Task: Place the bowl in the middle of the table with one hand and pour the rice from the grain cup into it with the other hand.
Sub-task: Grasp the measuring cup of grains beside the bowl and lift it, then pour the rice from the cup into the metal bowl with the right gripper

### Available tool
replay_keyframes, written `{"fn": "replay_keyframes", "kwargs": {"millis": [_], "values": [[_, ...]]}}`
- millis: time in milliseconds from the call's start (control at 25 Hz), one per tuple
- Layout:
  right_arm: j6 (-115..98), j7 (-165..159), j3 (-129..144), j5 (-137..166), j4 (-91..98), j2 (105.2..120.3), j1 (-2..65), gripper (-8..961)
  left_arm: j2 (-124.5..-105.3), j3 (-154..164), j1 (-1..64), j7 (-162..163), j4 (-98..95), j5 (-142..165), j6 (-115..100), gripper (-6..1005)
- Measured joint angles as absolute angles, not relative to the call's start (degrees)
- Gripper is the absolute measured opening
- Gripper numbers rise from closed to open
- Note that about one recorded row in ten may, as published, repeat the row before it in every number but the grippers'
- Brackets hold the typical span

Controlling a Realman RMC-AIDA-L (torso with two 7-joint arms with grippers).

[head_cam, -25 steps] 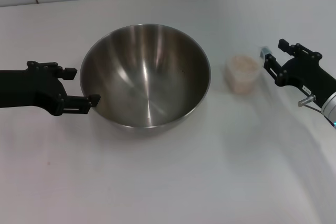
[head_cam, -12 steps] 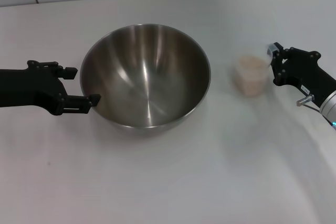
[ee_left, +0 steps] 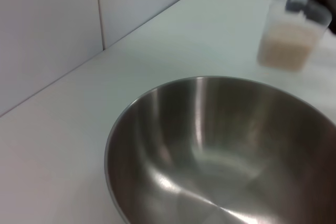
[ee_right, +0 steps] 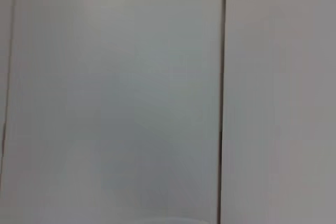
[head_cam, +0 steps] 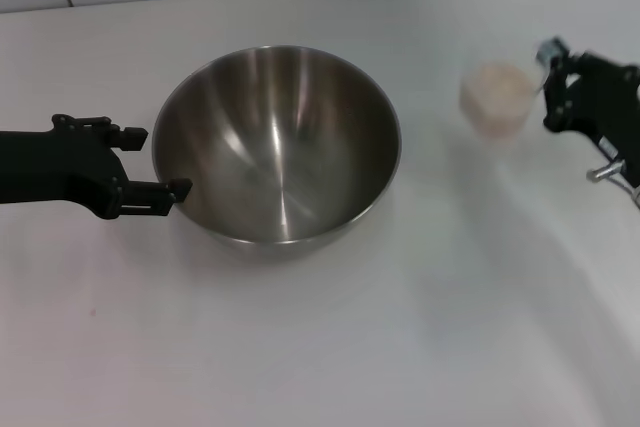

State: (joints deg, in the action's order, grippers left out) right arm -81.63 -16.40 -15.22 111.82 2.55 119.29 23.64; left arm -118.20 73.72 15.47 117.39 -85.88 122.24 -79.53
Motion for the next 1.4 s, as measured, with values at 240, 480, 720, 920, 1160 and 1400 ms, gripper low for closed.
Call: {"fn": "replay_keyframes", "kwargs": {"millis": [240,480,720,920,1160,1400], "values": [[-92.5,7.2,-14.7,109.7,-6.5,119.35,27.3,15,-118.21,73.7,15.5,117.3,-85.9,122.2,-79.5,815],[-86.0,43.1,-14.3,113.2,-16.1,119.59,30.1,16,-118.27,73.7,15.6,117.3,-85.7,122.2,-79.6,815],[-76.7,81.5,-14.2,116.3,-22.5,119.84,30.8,17,-118.22,73.8,15.6,117.4,-85.7,122.2,-79.7,815],[-75.9,96.1,-15.0,122.7,-22.3,119.89,31.2,18,-118.21,73.8,15.7,117.4,-85.7,122.2,-79.7,815],[-73.1,115.0,-15.0,123.0,-23.2,119.88,31.7,18,-118.21,73.8,15.8,117.4,-85.6,122.2,-79.8,815],[-70.2,133.5,-14.6,123.6,-23.9,119.88,32.2,19,-118.21,73.8,16.0,117.4,-85.7,122.2,-80.3,815]]}}
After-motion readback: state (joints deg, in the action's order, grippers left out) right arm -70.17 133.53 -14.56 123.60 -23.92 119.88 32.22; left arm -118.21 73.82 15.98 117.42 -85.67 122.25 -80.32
